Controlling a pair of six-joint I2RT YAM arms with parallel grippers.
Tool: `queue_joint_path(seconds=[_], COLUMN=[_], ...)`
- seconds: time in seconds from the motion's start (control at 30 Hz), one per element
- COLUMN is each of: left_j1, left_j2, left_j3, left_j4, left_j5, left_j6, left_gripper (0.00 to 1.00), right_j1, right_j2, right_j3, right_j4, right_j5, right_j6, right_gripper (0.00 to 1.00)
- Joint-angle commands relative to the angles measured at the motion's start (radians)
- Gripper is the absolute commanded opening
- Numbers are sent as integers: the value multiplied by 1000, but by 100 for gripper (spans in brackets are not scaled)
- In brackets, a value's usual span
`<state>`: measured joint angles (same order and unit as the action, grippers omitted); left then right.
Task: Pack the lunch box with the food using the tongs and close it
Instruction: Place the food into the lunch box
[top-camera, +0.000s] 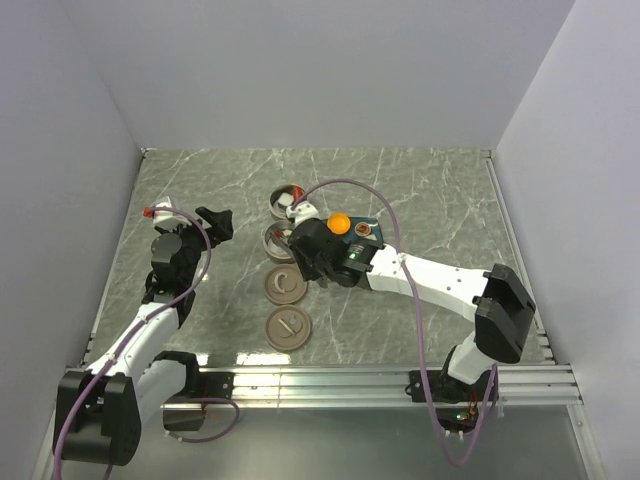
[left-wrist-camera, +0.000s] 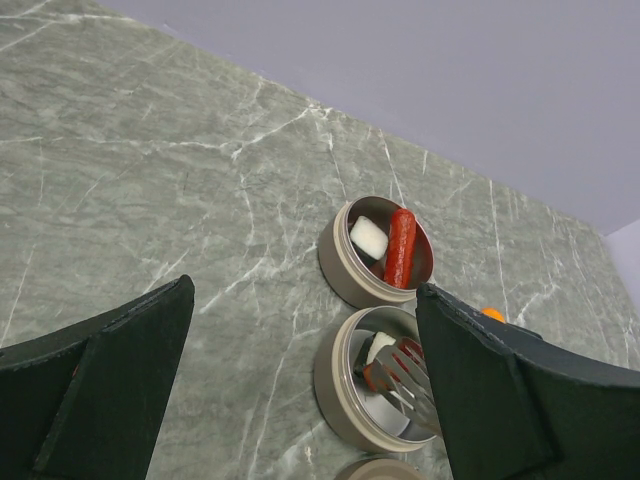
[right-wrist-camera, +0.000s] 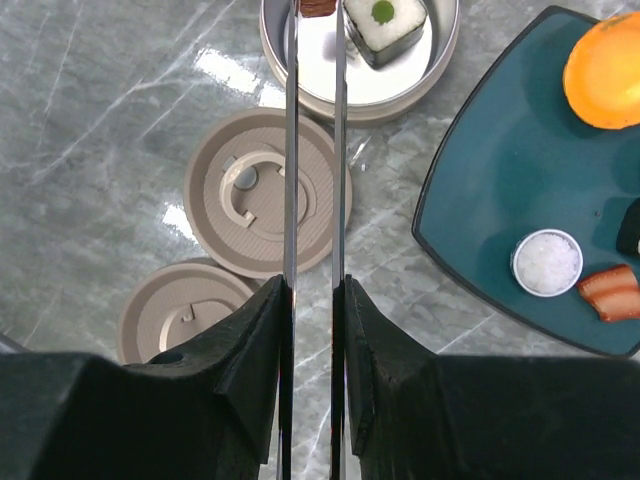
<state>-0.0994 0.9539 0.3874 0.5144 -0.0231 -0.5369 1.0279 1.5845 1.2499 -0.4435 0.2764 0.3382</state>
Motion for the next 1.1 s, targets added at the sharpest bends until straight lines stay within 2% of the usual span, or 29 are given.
queue_joint_path(seconds=[0.0,0.17,0.33,0.57,1.07], left_j1=[3,3,3,3,4], left_j2=[0,2,3,3,17], left_j3=[30,30,30,30,33], left_j4=[32,33,33,35,39], left_j5=[14,14,15,15,14], left_j6=[5,5,5,3,3], left_gripper=[99,99,99,99,99], right_j1=[6,6,6,-12,-235], right_j2=[2,6,11,14,189], right_j3=[75,88,111,154,313], right_j4=[14,11,-4,-12,37], right_j5=[29,41,73,107,-35], right_j6=[-18,-24,-33,-56,-136], right_gripper=[26,46,55,57,57])
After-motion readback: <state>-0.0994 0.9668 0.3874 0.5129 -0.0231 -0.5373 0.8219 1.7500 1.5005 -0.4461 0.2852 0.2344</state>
